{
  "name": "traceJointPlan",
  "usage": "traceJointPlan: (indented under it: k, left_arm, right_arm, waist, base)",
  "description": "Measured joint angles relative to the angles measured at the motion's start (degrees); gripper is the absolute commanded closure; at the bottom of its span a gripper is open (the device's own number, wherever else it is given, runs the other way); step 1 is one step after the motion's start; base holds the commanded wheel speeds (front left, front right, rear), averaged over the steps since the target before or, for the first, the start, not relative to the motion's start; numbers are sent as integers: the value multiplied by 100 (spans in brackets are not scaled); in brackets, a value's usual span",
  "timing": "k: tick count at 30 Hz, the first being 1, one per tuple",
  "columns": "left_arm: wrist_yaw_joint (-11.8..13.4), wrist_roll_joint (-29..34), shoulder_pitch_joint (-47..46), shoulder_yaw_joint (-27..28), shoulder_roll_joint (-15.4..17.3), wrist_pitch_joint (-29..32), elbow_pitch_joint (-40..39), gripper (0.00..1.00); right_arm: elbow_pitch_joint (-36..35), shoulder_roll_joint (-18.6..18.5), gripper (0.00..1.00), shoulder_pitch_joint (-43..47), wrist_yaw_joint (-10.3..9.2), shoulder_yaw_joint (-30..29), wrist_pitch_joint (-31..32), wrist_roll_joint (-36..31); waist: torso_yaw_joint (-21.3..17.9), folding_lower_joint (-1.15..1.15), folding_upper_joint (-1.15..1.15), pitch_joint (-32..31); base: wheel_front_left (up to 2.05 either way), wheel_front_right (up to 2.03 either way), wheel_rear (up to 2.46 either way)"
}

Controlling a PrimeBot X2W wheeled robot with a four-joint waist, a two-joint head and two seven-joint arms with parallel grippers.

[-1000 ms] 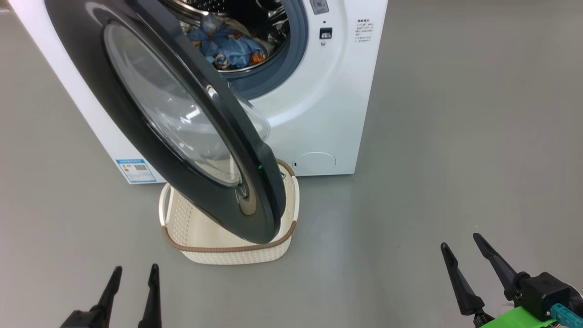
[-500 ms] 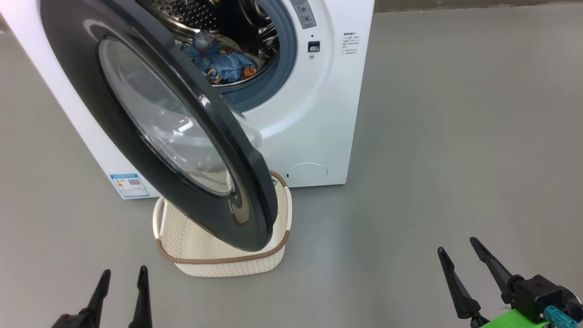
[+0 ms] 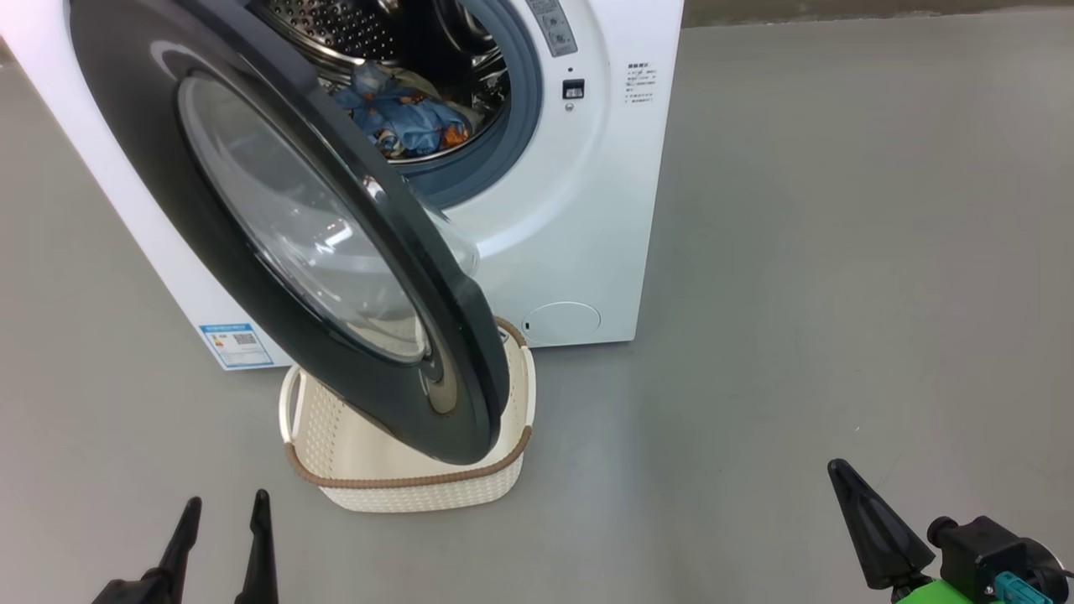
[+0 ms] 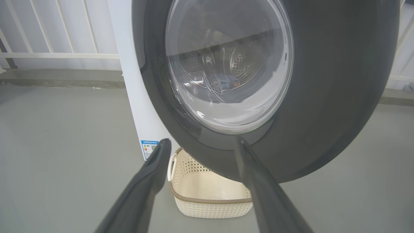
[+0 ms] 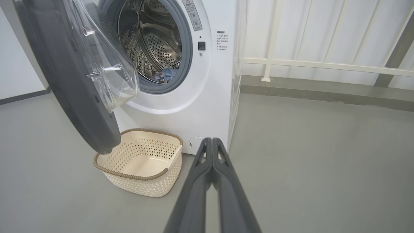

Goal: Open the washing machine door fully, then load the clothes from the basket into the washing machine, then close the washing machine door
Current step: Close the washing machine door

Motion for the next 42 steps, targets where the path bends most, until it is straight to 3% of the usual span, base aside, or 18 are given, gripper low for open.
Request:
traceJointPlan:
  k: [6, 13, 18, 24, 32, 42]
  left_arm:
    - [-1, -1, -1, -2, -1, 0, 11, 0]
    - [1, -86, -3, -25, -10, -5, 22, 0]
    - [3, -155, -7, -102, -13, -5, 43, 0]
    - [37, -263, -30, -315, -14, -5, 47, 0]
    - [129, -423, -112, -712, -14, -5, 16, 0]
    - [288, -511, -166, -946, -13, -7, -154, 0]
  right_arm:
    - [-202, 3, 100, -230, 0, 56, 0, 104]
    - [-924, -81, 100, -983, 0, 433, 0, 109]
    - [-1536, -122, 100, -1707, 0, 946, -1, 166]
    - [-1963, -90, 100, -2630, 0, 1950, -2, 392]
    - [-1216, 40, 100, -2939, 0, 3158, -2, 810]
    - [-38, 361, 100, -2783, 0, 3542, -1, 1213]
  waist:
    - [32, 0, 0, 12]
    - [97, 0, 0, 3]
    - [163, 0, 0, 9]
    - [307, 0, 0, 33]
    - [601, 0, 0, 73]
    - [710, 0, 0, 300]
  base:
    - [0, 0, 0]
    - [0, 0, 0]
    - [0, 0, 0]
    - [0, 0, 0]
    - [0, 0, 0]
    - [0, 0, 0]
